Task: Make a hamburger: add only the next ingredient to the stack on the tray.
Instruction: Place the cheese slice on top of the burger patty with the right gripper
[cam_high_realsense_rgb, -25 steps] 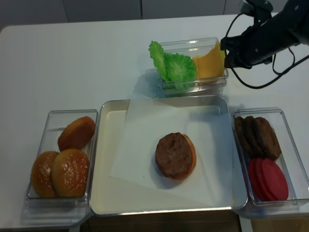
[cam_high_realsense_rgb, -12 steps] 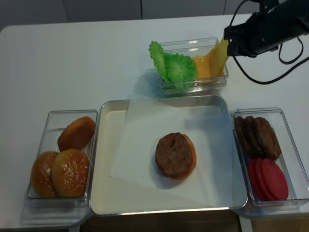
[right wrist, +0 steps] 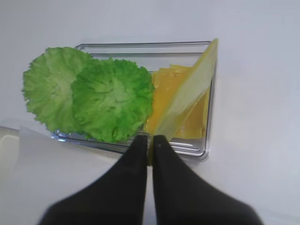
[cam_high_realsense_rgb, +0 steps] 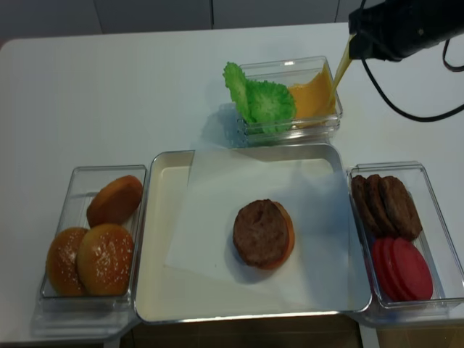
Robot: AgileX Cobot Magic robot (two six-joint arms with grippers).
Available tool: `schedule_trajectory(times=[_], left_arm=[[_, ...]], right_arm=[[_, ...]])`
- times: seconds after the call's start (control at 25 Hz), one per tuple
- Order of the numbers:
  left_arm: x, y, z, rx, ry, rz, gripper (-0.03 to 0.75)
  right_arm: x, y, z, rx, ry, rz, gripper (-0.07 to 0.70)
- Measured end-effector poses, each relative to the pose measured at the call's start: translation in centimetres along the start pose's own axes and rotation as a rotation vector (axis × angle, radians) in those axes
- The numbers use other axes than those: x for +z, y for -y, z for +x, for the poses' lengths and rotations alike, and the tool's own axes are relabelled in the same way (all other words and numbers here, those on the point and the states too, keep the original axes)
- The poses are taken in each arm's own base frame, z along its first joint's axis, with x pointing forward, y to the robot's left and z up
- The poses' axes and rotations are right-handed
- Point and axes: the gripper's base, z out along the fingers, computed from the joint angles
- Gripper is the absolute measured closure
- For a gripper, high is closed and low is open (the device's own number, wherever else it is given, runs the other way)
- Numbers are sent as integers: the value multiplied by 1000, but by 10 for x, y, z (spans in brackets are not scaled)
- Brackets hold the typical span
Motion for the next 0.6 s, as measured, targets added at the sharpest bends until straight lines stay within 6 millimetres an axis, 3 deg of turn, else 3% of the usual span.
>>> schedule_trajectory(times=[0.32,0.44,0.6], left_arm=[[0,0,0,0,0,0,296],[0,0,0,0,0,0,296],[0,0,0,0,0,0,296]], right_arm=[[-45,-26,28,-14,-19,-64,598],[-47,-34,50,-4,-53,-95,598],[-36,-55,79,-49,-147,-159,598]])
